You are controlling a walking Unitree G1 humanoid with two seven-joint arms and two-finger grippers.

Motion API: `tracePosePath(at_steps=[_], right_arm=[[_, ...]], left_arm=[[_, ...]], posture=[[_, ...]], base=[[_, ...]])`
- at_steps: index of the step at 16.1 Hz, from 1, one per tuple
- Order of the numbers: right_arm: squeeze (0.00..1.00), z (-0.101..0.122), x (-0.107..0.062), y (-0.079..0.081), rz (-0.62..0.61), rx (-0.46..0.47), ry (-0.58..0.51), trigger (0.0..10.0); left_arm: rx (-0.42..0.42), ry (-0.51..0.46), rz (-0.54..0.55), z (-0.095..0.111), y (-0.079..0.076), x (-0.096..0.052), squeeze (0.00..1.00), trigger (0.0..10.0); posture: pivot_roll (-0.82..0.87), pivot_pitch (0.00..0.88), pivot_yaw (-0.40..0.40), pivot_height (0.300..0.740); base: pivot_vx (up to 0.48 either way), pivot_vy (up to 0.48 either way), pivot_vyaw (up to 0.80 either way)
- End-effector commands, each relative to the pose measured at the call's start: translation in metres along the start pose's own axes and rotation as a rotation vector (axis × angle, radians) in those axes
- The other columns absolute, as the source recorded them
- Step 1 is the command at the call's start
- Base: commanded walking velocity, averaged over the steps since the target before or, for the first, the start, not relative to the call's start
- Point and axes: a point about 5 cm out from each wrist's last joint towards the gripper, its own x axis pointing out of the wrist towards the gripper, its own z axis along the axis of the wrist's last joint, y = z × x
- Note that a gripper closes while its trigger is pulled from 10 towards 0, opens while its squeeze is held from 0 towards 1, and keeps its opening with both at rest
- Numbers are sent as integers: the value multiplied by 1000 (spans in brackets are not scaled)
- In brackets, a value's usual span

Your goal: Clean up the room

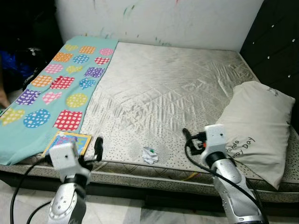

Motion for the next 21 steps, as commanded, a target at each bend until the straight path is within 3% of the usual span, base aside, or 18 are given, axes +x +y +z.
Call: tracePosePath(at_steps=[1,6,16,21], right_arm=[[0,-2,2,-5,-39,-29,23,10000],[0,-4,1,-11,-96,-3,35,10000],[0,-6,1,-17,-146,-4,53,10000],[0,-6,3,-18,-159,17,60,10000]], left_arm=[[-8,11,8,-3,2,0,0,10000],[2,4,1,-3,3,1,0,10000],[15,-8,-20,-1,0,3,0,10000],[21,-22,-20,3,-3,6,0,10000]], posture=[[-3,0,-56,740],[-5,0,-50,740],[-10,0,-46,740],[-9,0,-46,740]], base=[[0,0,0],[0,0,0],[0,0,-774],[0,0,-320]])
